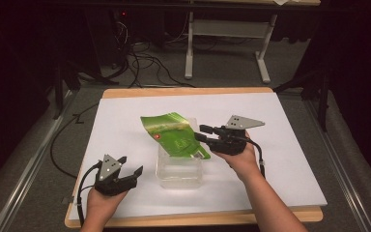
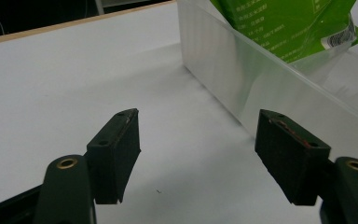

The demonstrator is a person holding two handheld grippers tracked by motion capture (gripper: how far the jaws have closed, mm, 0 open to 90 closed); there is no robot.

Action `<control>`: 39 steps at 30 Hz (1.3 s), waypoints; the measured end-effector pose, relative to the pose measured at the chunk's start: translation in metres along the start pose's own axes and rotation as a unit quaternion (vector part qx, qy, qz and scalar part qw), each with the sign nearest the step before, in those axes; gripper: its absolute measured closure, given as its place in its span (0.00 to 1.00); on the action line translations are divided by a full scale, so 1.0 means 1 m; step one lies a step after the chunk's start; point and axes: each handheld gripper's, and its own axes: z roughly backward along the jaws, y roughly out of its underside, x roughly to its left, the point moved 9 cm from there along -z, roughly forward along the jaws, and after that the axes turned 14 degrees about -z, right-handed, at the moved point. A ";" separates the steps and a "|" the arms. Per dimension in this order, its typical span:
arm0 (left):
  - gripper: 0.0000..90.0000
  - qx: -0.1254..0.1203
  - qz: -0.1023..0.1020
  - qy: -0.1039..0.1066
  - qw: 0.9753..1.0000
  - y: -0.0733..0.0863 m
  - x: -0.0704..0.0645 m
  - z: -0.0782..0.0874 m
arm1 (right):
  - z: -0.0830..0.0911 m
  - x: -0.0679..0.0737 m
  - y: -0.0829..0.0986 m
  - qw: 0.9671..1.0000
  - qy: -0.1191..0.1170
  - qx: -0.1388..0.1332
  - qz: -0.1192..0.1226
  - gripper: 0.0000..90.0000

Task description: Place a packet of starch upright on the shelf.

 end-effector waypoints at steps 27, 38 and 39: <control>1.00 0.001 0.083 0.031 0.996 -0.019 -0.017 -0.069 | -0.002 -0.027 0.058 0.984 0.167 0.058 -0.018 1.00; 1.00 -0.007 0.095 0.055 0.994 -0.019 -0.030 -0.075 | -0.030 -0.026 0.072 0.980 0.184 0.079 -0.017 1.00; 1.00 -0.007 0.095 0.055 0.994 -0.019 -0.030 -0.075 | -0.030 -0.026 0.072 0.980 0.184 0.079 -0.017 1.00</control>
